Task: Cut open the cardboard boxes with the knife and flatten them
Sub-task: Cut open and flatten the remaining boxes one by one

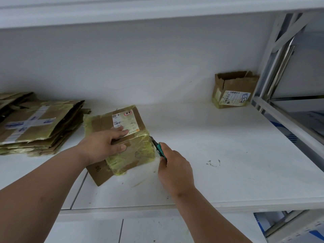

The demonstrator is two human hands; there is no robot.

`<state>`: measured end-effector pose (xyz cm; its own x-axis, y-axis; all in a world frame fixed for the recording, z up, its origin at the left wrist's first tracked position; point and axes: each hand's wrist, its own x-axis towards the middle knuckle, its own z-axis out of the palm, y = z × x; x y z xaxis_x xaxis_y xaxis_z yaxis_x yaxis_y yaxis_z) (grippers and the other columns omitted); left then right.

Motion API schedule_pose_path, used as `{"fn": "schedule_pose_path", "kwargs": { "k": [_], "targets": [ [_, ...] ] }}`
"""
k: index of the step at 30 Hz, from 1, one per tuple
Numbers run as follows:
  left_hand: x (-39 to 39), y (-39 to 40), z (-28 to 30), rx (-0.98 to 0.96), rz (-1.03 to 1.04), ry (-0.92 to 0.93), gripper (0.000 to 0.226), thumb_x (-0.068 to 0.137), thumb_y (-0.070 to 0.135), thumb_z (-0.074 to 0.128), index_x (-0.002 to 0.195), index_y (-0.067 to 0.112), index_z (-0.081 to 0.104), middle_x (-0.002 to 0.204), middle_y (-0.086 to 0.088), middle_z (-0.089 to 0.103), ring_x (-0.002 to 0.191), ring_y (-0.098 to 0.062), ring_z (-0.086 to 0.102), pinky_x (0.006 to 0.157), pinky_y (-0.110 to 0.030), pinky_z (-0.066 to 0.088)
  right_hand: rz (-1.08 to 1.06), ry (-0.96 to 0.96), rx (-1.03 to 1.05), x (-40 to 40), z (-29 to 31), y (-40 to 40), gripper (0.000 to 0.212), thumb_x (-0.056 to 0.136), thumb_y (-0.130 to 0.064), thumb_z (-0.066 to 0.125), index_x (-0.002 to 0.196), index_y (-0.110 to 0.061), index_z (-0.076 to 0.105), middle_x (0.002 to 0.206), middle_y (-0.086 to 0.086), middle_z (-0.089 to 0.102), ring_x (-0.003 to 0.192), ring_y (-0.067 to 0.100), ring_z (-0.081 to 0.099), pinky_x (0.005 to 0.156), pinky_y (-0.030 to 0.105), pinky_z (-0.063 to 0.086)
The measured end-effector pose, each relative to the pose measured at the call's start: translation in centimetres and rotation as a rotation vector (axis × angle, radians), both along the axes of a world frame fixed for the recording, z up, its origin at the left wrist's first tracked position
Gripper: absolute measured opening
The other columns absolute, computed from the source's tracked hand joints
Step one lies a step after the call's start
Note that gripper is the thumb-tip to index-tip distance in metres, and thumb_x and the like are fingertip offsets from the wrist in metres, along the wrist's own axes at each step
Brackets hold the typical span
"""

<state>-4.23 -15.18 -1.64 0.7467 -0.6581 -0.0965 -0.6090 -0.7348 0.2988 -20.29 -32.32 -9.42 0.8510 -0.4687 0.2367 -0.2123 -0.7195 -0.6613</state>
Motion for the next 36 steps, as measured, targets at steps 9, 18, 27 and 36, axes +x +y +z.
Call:
{"fn": "schedule_pose_path", "kwargs": {
  "k": [9, 18, 27, 36],
  "targets": [
    [-0.3, -2.0, -1.9, 0.129, 0.105, -0.175, 0.086, 0.080, 0.079, 0.044, 0.152, 0.044, 0.012, 0.160, 0.010, 0.010, 0.145, -0.025, 0.008, 0.116, -0.052, 0.016, 0.028, 0.050, -0.008, 0.1, 0.2, -0.5, 0.049, 0.096, -0.014, 0.038, 0.141, -0.032, 0.041, 0.088, -0.002, 0.060, 0.081, 0.021, 0.056, 0.068, 0.033, 0.046],
    [1.1, -1.6, -2.5, 0.116, 0.037, -0.082, 0.080, 0.088, 0.070, 0.035, 0.153, 0.044, -0.004, 0.162, 0.017, -0.009, 0.150, -0.018, -0.013, 0.116, -0.061, -0.001, 0.027, 0.082, -0.074, 0.1, 0.1, -0.4, 0.040, 0.095, -0.014, 0.038, 0.131, -0.029, 0.043, 0.074, -0.002, 0.052, 0.069, 0.021, 0.052, 0.059, 0.031, 0.041],
    [1.4, -1.4, -2.8, 0.110, 0.018, -0.087, 0.080, 0.086, 0.073, 0.032, 0.153, 0.044, -0.002, 0.161, 0.018, -0.011, 0.149, -0.017, -0.015, 0.116, -0.062, 0.000, 0.024, 0.197, -0.130, -0.2, 0.3, -0.7, 0.038, 0.093, -0.013, 0.038, 0.127, -0.028, 0.044, 0.071, -0.004, 0.048, 0.065, 0.019, 0.049, 0.050, 0.026, 0.033],
    [1.0, -1.6, -2.7, 0.082, 0.029, -0.075, 0.079, 0.089, 0.070, 0.037, 0.154, 0.043, 0.001, 0.161, 0.018, -0.011, 0.149, -0.017, -0.015, 0.115, -0.060, -0.002, 0.040, 0.344, -0.085, -1.0, 1.2, -0.8, 0.026, 0.087, -0.009, 0.040, 0.108, -0.022, 0.048, 0.074, -0.003, 0.051, 0.071, 0.023, 0.052, 0.053, 0.028, 0.036]
  ]
}}
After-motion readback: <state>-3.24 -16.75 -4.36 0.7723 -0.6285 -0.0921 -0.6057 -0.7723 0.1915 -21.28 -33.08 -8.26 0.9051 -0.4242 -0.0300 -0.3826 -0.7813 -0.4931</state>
